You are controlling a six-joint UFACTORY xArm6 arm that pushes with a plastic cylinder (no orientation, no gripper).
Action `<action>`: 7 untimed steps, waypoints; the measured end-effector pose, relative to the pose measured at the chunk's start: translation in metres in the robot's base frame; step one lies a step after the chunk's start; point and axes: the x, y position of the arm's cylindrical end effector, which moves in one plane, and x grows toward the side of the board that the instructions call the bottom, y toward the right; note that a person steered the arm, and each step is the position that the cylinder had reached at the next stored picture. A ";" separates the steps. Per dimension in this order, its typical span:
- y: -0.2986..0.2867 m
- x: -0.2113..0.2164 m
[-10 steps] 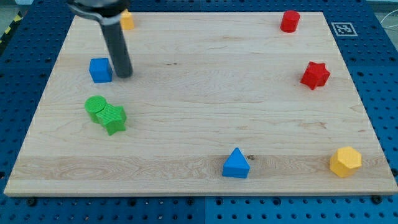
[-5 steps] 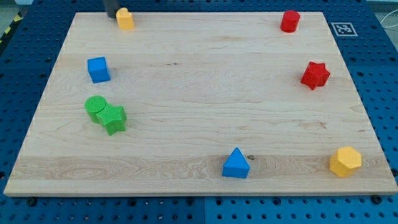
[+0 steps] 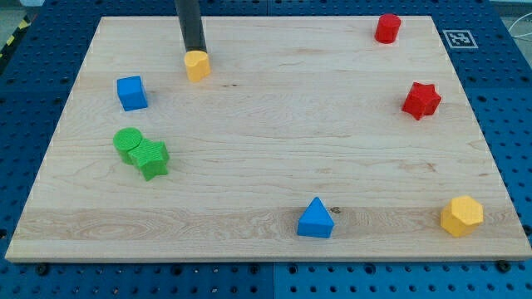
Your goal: Move yellow heart to green star
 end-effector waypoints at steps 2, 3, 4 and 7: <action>0.007 0.049; 0.007 0.075; 0.007 0.102; 0.003 0.152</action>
